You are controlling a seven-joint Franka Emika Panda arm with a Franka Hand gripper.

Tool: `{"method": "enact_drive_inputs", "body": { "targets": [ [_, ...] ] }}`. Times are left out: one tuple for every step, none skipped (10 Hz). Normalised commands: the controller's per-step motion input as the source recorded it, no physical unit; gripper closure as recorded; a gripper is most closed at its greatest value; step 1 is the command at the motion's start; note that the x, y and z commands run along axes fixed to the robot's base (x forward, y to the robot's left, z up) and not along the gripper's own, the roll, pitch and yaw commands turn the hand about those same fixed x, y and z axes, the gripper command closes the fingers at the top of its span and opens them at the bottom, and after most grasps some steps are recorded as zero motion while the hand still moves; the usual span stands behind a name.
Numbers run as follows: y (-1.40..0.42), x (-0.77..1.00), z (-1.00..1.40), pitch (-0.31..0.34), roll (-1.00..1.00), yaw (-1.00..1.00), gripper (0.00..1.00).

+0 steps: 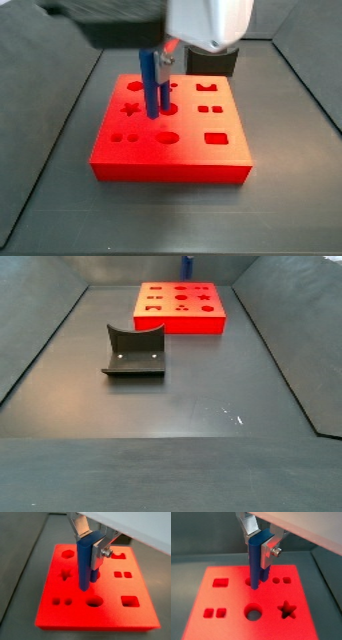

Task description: Insert the square-circle object.

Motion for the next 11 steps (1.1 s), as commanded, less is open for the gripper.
{"method": "enact_drive_inputs", "body": {
  "targets": [
    [0.0, 0.0, 0.18, -0.007, 0.0, -1.0, 1.0],
    [0.0, 0.0, 0.01, 0.0, 0.0, -1.0, 1.0],
    [0.0, 0.0, 0.0, 0.0, 0.0, -1.0, 1.0],
    [0.0, 0.0, 0.0, 0.0, 0.0, -1.0, 1.0],
    [0.0, 0.0, 0.0, 0.0, 0.0, -1.0, 1.0],
    [0.0, 0.0, 0.0, 0.0, 0.0, -1.0, 1.0],
    [0.0, 0.0, 0.0, 0.0, 0.0, -1.0, 1.0],
    [0.0, 0.0, -0.04, 0.0, 0.0, -1.0, 1.0],
    [0.0, 0.0, -0.1, 0.0, 0.0, -1.0, 1.0],
    [0.0, 0.07, 0.0, 0.0, 0.0, -0.13, 1.0],
    [0.04, 0.0, -0.24, 0.013, 0.0, 0.0, 1.0]
  ]
}}
